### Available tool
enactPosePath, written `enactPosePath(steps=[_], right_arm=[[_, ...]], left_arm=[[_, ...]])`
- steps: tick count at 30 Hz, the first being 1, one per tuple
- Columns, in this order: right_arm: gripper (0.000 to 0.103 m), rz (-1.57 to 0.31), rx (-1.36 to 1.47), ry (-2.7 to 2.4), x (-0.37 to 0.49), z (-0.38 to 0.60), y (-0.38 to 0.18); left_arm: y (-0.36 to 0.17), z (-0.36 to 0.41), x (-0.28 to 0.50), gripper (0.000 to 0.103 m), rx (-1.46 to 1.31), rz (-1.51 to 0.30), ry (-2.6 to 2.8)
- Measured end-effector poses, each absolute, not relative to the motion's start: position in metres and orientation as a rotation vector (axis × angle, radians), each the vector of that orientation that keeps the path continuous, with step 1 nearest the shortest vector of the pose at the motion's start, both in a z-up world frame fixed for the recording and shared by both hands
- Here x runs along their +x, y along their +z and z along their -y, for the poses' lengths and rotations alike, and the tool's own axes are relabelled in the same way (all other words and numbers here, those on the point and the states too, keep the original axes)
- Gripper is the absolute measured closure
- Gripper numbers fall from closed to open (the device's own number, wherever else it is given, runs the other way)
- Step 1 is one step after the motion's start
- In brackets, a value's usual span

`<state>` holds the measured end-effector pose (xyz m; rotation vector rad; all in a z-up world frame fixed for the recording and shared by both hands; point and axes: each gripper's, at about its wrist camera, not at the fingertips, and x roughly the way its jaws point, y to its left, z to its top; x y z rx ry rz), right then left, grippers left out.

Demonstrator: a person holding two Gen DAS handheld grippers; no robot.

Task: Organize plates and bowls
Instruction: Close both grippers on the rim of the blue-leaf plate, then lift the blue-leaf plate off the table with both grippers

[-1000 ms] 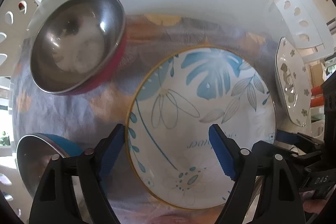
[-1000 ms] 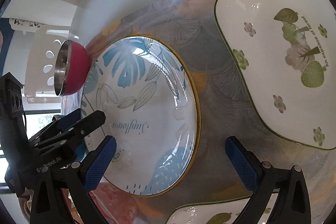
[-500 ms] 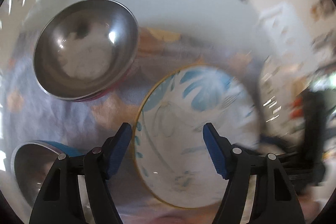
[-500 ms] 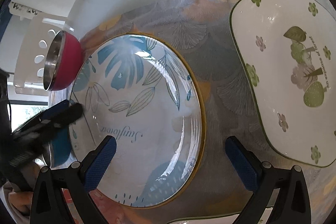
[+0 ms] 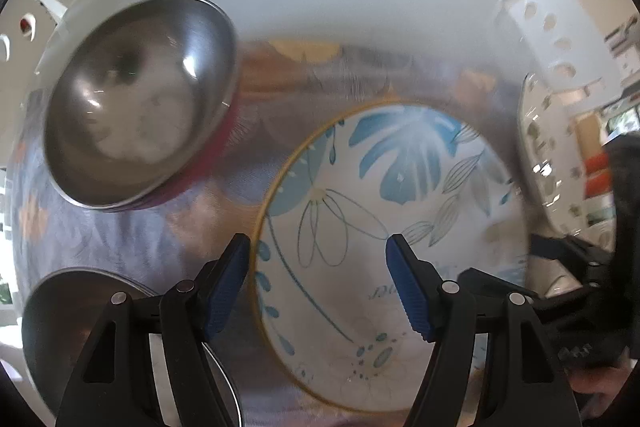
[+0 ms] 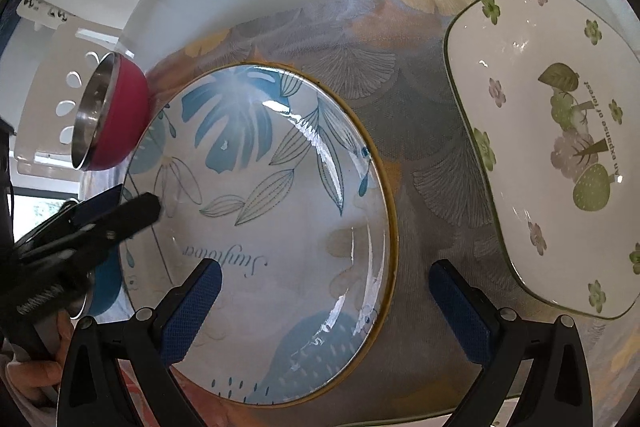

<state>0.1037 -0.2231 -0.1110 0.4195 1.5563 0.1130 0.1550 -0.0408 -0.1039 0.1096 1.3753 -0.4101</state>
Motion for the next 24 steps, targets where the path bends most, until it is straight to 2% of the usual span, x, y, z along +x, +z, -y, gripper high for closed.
enactPosePath(steps=[3,7,8,9,11,14,17,24], right_arm=[[0.0,-1.557,0.374,0.121,0.108,0.215,-0.112],[0.003,-1.503,0.411,0.135,0.107,0.222,-0.111],[0.014,-1.492,0.411,0.133,0.107,0.224,-0.109],[0.031,-1.481,0.401,0.131,0.107,0.225,-0.107],[0.046,-1.464,0.373,0.137,0.106,0.228,-0.104],[0.051,-1.448,0.355,0.185,0.098,0.233,-0.103],[0.062,-1.434,0.423,0.222,0.09,0.239,-0.104],[0.063,-1.396,0.532,0.228,0.086,0.244,-0.107]], left_arm=[[-0.116,0.048,0.156,0.033,0.138,-1.422,-0.39],[-0.116,0.037,0.161,0.049,0.066,-1.428,-0.374],[-0.116,0.032,0.162,0.055,0.053,-1.429,-0.38],[-0.116,0.029,0.163,0.06,0.043,-1.429,-0.386],[-0.116,0.019,0.165,0.067,0.008,-1.435,-0.395],[-0.118,0.01,0.166,0.069,-0.022,-1.447,-0.4],[-0.117,0.005,0.163,0.069,-0.018,-1.439,-0.403],[-0.112,0.019,0.154,0.068,0.021,-1.405,-0.395]])
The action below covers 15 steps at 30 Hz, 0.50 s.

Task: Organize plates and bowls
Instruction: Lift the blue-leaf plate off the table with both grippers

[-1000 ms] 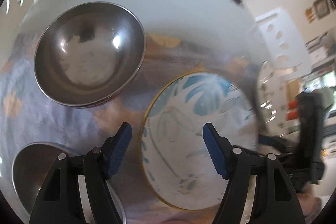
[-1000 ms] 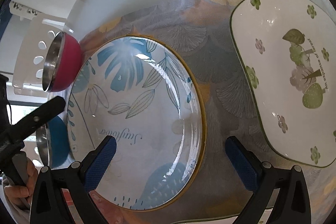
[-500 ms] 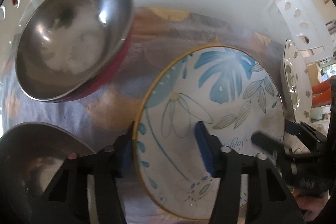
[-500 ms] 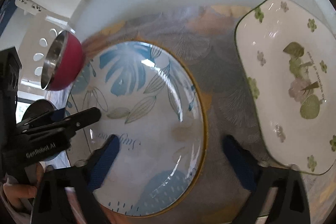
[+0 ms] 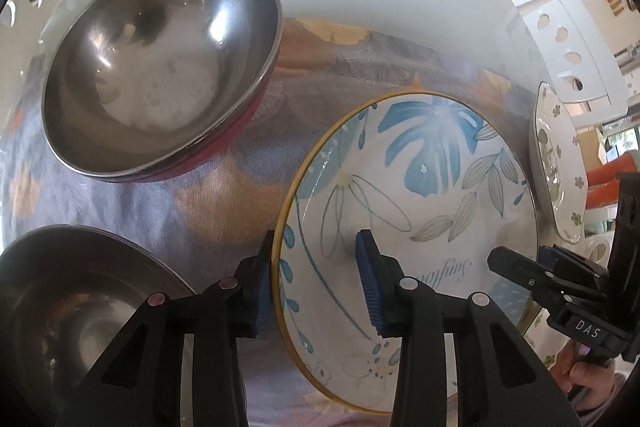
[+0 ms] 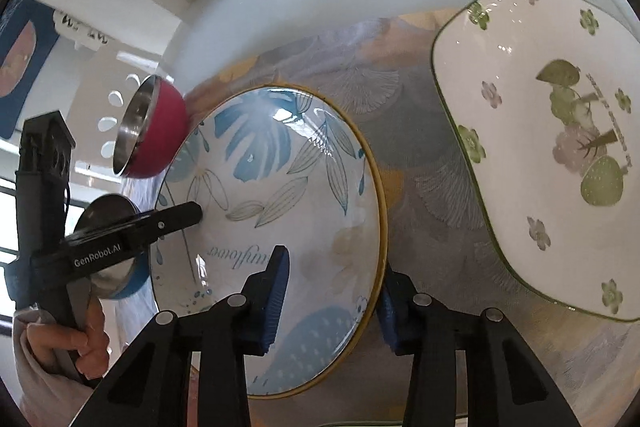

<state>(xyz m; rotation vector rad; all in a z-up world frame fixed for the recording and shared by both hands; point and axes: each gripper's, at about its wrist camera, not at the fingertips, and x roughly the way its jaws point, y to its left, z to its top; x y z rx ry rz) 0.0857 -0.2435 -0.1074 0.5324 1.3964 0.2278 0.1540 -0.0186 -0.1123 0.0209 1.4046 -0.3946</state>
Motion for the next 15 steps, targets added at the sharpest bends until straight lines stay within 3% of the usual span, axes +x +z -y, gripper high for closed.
enactPosePath(steps=[15], right_arm=[[0.063,-1.322,0.647,0.278,0.073,0.251,-0.081]], left_arm=[[-0.067,0.012,0.146,0.067,0.027,-1.293,-0.45]])
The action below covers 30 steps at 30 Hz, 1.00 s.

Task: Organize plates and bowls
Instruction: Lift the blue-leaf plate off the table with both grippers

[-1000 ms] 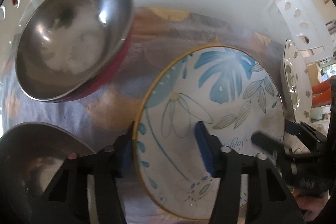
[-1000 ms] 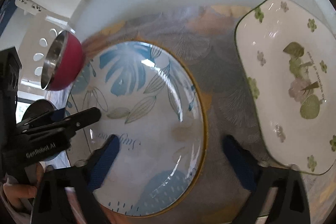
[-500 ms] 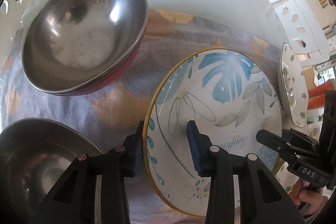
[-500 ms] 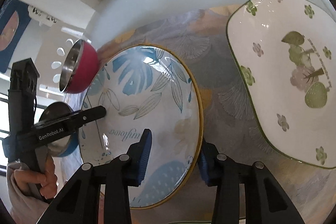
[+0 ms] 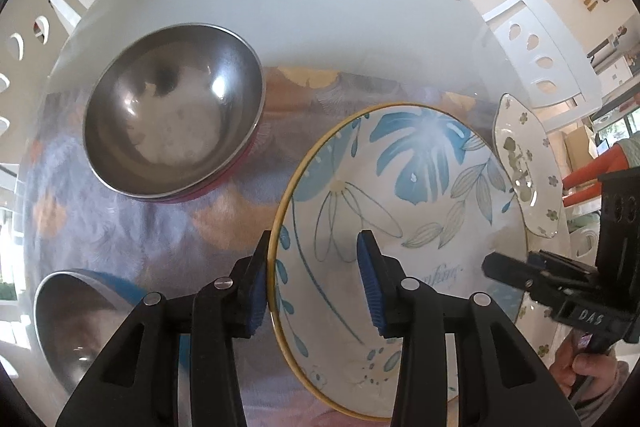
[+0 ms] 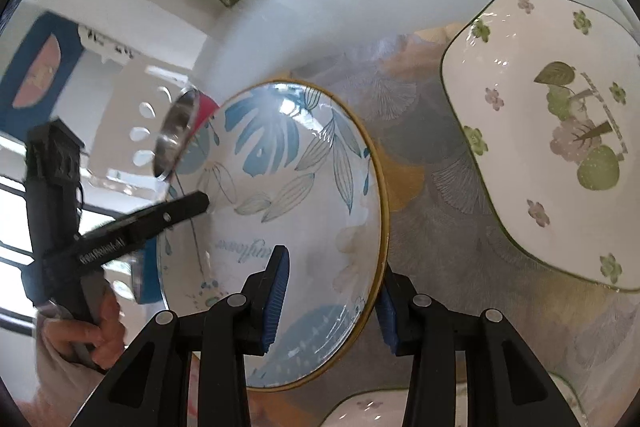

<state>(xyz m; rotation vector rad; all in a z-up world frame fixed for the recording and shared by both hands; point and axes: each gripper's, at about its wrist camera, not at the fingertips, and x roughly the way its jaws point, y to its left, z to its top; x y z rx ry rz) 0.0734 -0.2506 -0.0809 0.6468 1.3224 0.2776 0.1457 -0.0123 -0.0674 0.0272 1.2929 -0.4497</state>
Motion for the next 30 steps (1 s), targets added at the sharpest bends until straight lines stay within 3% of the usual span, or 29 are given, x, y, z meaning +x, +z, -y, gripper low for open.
enactPosePath(steps=[10,30], right_arm=[[0.063,-1.275,0.651,0.258,0.066,0.258,-0.035],[0.063,-1.247,0.692,0.249,-0.004,0.257,0.007]], left_arm=[[-0.031,0.012,0.129,0.067,0.001,-1.24,-0.469],[0.003,-0.003,0.06,0.067,-0.042,-1.224,-0.517]])
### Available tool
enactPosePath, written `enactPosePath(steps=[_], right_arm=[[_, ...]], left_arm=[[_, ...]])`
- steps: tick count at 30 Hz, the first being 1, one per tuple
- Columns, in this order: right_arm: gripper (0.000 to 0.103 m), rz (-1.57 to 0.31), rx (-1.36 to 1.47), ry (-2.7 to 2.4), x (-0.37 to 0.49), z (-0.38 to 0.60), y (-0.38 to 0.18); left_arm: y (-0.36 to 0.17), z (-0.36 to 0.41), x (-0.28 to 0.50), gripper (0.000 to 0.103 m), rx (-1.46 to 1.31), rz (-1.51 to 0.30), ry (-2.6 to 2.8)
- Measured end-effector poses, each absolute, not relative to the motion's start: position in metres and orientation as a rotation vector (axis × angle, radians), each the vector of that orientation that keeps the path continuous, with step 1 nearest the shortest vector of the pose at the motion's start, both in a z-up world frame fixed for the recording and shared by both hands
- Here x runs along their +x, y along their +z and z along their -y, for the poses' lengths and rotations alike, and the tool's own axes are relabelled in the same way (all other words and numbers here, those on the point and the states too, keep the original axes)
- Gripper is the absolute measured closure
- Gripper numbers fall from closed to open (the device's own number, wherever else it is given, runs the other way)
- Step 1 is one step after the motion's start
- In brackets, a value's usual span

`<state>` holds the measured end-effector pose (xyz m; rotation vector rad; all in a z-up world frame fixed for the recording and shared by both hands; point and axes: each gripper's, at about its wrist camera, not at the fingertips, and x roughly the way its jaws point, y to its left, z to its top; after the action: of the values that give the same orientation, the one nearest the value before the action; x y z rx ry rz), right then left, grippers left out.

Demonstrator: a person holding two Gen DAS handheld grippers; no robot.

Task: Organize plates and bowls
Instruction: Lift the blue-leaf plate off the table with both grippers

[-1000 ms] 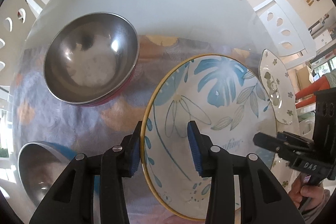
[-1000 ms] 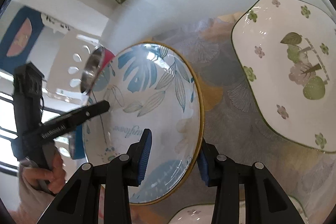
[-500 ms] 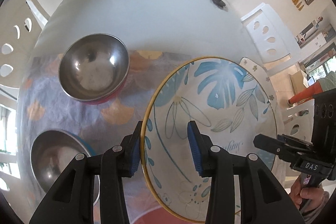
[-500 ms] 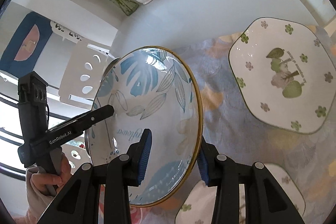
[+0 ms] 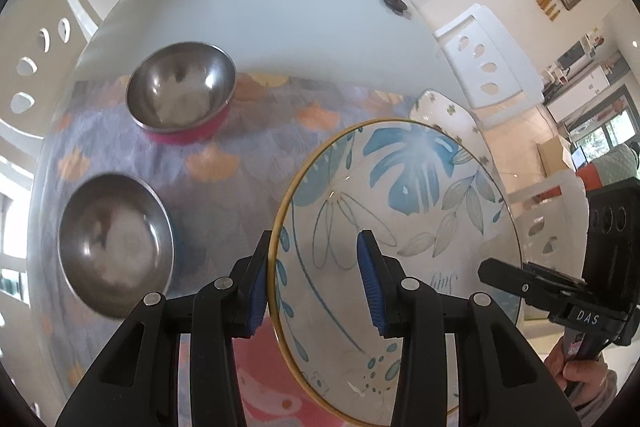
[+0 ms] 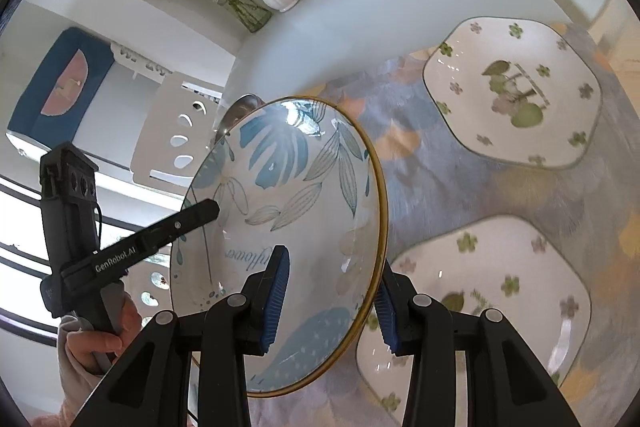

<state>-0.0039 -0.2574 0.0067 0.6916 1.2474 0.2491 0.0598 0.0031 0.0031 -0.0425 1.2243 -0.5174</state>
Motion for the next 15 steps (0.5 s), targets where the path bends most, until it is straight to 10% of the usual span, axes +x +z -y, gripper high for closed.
enactPosePath(steps=[15], right_arm=[[0.063,-1.23,0.711,0.19,-0.077,0.236,0.027]], left_arm=[[0.014,-0.028,-0.004,0.067,-0.05,-1.226,-0.577]])
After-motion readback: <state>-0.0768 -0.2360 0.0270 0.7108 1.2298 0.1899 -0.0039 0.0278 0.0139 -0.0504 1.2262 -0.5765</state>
